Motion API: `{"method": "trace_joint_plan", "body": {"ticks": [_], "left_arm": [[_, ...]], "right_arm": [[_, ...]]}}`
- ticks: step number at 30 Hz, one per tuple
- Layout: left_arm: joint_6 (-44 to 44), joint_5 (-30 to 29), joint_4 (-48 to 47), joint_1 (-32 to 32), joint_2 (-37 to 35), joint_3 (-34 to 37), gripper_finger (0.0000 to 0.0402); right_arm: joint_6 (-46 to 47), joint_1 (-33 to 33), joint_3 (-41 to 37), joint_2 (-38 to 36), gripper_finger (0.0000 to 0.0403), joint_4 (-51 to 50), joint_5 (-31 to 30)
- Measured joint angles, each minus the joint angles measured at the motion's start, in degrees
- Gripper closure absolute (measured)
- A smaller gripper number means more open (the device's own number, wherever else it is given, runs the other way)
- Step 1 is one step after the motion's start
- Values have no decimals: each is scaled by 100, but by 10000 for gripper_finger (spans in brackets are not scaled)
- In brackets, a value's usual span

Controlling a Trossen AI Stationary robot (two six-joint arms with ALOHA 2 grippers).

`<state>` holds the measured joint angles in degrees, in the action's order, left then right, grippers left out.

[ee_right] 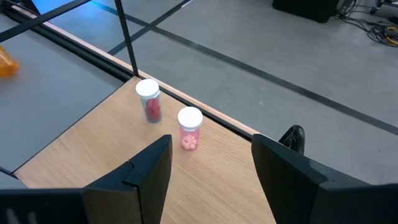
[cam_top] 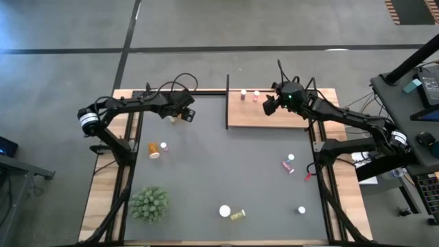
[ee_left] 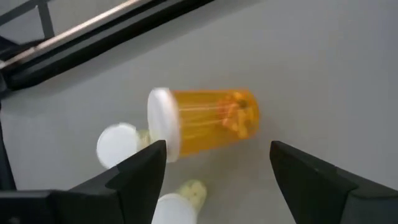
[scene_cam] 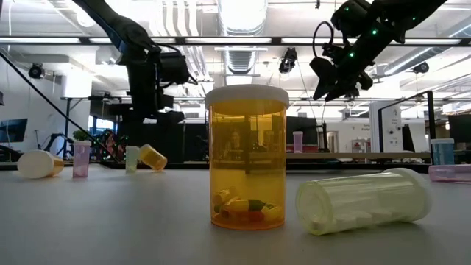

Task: Pick and place medicine bottles onto shelf by color
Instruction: Put the middle orange pill bottle on the shelf, then move the middle orange pill bottle to the center of the table

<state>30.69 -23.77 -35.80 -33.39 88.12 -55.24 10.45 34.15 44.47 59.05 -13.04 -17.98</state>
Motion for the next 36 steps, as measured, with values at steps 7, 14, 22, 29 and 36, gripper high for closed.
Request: {"method": "trace_joint_plan", "body": {"ticks": [7,14,22,29,36], "left_arm": [[-433,-2,201,0,-2,-7,132],[-1757,100,383,-109,-8,-67,132],[-1151,682,-52,190,-72,-29,132],[-762,630,-216,657,-643,0,132],[908,983,-1943,1309,-1107,-26,132]], "right_arm": [[-5,-1,0,0,190,0,0],[-1,0,0,0,190,0,0],[-6,-2,0,0,190,0,0],[0,-1,2,0,190,0,0],[-6,-2,2,0,190,0,0]]}}
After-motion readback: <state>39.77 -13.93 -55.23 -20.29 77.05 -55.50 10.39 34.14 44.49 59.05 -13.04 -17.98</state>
